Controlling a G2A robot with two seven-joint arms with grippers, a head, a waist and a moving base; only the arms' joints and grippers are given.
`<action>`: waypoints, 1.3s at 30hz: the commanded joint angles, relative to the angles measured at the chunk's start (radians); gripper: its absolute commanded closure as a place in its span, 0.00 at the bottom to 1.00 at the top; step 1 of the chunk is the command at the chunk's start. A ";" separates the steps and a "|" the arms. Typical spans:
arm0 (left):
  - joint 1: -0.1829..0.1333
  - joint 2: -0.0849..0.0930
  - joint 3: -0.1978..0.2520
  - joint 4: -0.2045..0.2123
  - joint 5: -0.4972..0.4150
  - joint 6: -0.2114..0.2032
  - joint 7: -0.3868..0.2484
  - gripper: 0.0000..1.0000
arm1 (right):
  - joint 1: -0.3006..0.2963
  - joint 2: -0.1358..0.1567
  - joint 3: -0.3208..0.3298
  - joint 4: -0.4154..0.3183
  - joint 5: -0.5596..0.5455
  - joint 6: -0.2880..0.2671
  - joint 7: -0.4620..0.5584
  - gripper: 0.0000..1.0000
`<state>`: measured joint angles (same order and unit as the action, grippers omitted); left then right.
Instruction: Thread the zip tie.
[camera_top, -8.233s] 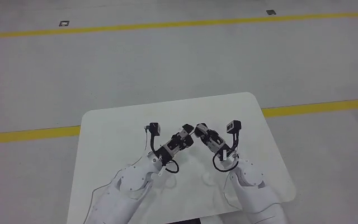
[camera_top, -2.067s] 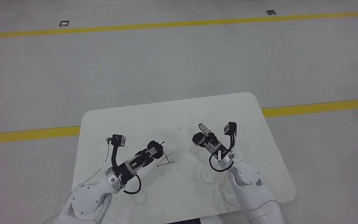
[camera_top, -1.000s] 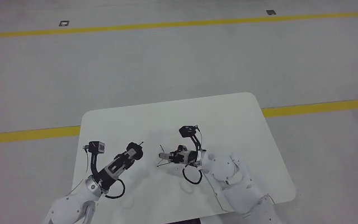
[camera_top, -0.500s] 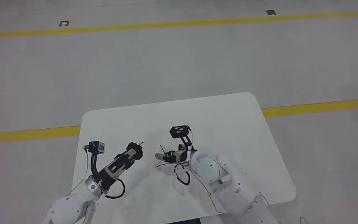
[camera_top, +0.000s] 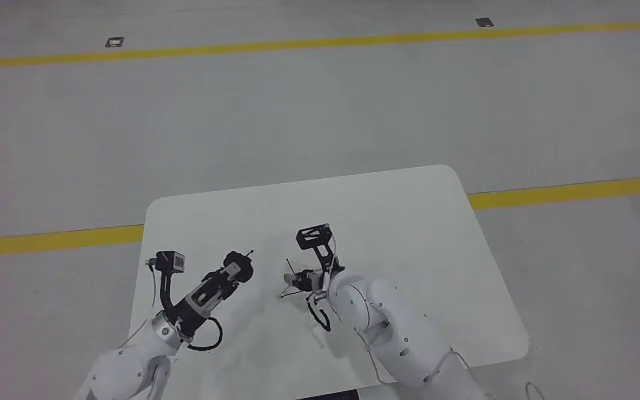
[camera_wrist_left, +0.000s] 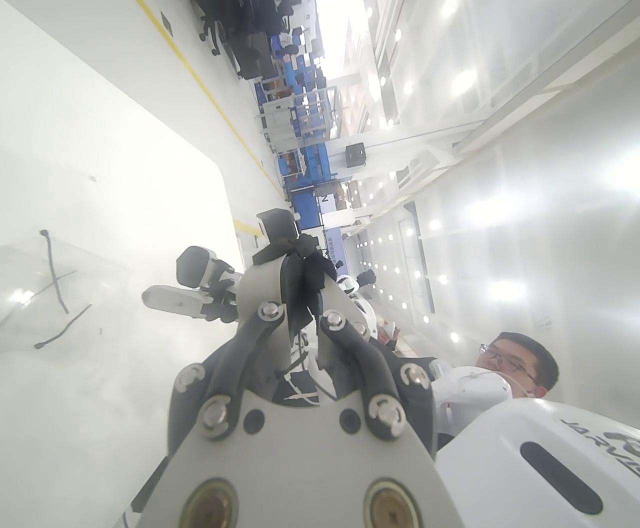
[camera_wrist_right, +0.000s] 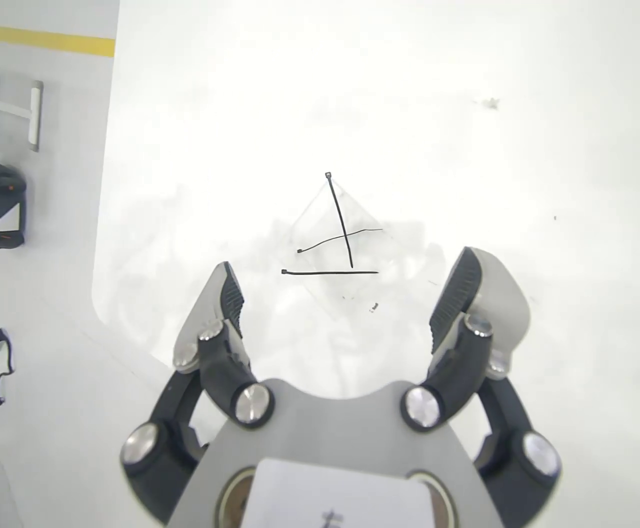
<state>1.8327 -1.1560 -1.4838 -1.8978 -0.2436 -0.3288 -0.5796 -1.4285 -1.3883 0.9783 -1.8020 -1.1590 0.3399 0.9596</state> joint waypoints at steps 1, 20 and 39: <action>0.013 0.003 -0.027 0.006 0.001 -0.006 0.014 1.00 | 0.000 -0.011 0.003 0.006 -0.010 0.000 0.006 0.00; 0.072 0.013 -0.123 0.003 -0.021 -0.011 0.026 1.00 | 0.055 -0.042 -0.104 0.035 -0.077 -0.026 -0.002 0.00; 0.072 0.013 -0.123 0.003 -0.021 -0.011 0.026 1.00 | 0.090 -0.076 -0.138 0.103 -0.157 -0.008 0.085 0.00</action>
<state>1.9048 -1.1432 -1.6067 -1.8950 -0.2648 -0.3400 -0.5532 -1.3348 -1.4645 0.8411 -1.7063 -1.3154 0.3382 1.0577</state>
